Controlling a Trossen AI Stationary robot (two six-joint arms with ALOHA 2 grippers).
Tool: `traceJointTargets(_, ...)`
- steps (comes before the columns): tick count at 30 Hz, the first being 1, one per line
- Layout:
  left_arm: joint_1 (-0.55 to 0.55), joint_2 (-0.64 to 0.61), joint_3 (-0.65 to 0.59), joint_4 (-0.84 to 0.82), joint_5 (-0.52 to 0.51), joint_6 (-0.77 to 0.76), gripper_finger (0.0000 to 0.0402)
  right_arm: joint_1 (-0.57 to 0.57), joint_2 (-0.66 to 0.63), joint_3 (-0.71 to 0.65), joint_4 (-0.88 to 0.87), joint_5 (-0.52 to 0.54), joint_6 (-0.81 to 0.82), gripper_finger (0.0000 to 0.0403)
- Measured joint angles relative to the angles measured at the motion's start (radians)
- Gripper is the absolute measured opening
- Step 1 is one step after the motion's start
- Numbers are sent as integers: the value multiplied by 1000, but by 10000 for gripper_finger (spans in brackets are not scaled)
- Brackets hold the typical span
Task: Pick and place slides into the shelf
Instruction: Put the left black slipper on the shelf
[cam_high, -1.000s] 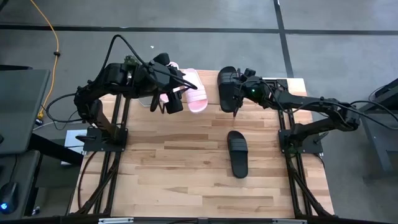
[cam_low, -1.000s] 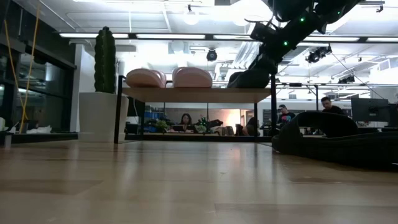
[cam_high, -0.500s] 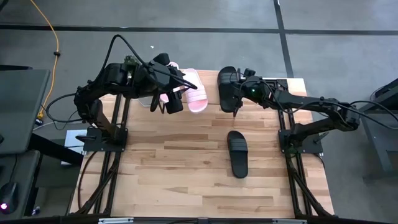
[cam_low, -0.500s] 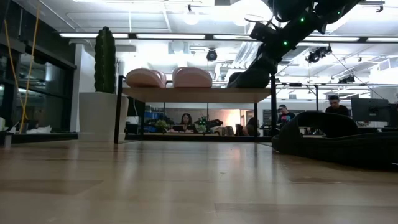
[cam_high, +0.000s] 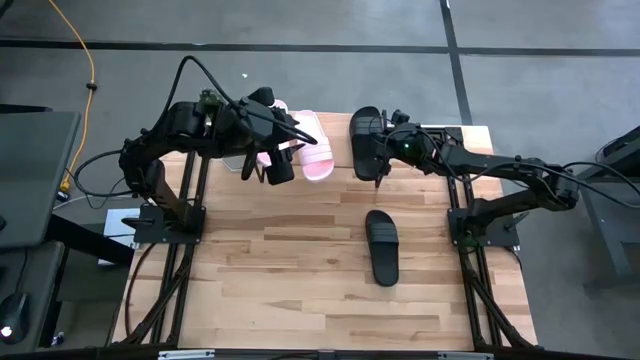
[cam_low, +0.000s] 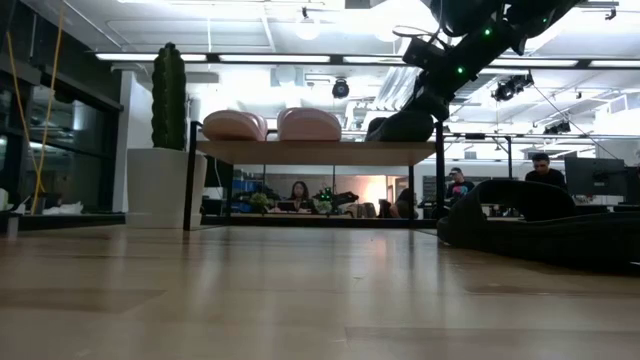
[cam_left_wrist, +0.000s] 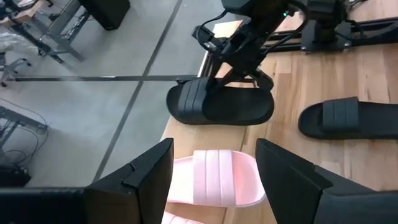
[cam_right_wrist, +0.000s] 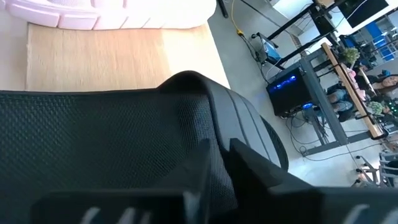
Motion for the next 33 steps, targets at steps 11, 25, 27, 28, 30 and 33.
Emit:
traceJointTargets(11,0,0,0,0,3,0,213,0,0,0,3,54,-9,136)
traceJointTargets(25,0,0,0,2,10,-4,214,-20,4,0,25,124,-43,138)
traceJointTargets(27,0,0,0,2,10,-4,214,-37,6,-1,21,126,-44,138)
traceJointTargets(28,0,0,0,2,11,-4,214,-44,6,-1,19,125,-43,138)
traceJointTargets(30,0,0,0,2,17,-4,214,-57,10,-1,26,127,-41,138)
traceJointTargets(33,0,0,0,3,18,-4,214,-73,17,-1,31,114,-39,138)
